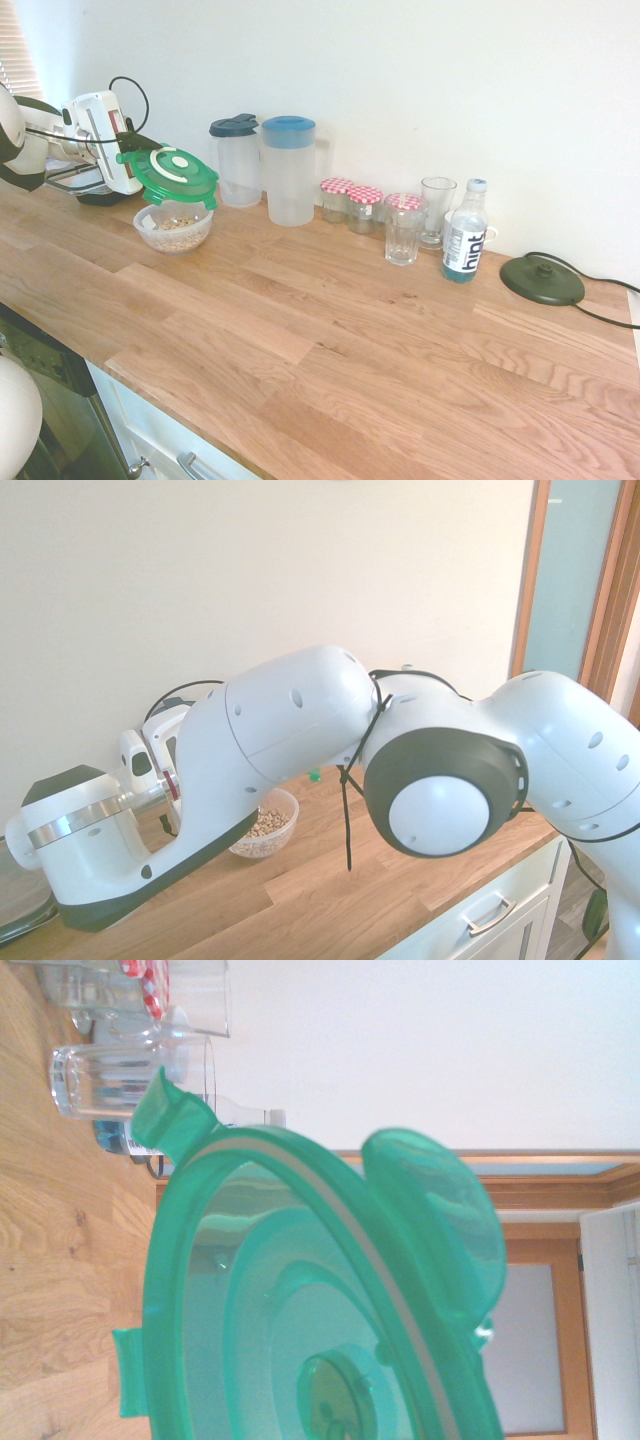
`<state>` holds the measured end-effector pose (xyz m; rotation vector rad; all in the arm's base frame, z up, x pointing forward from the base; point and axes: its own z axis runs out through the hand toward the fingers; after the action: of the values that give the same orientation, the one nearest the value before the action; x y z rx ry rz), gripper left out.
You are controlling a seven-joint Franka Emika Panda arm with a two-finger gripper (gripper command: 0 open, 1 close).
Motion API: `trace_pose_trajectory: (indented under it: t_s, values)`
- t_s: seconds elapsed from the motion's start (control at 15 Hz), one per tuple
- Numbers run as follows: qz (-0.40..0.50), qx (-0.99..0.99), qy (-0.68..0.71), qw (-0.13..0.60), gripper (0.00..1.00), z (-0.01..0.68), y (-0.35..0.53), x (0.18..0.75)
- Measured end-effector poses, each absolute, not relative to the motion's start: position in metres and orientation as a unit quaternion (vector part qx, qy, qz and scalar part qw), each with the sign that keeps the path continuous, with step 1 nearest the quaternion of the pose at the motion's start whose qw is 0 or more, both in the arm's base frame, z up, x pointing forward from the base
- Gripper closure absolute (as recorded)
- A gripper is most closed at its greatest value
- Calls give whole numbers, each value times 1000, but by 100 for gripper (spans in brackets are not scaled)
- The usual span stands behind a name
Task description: Cover the lid of food container
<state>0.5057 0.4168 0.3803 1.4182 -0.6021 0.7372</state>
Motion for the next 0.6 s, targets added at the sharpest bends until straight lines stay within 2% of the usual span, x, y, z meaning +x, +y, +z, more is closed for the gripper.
trace_pose_trajectory:
  t_s: [0.6]
  values:
    - [333,628,-233,664,100,339,436,499]
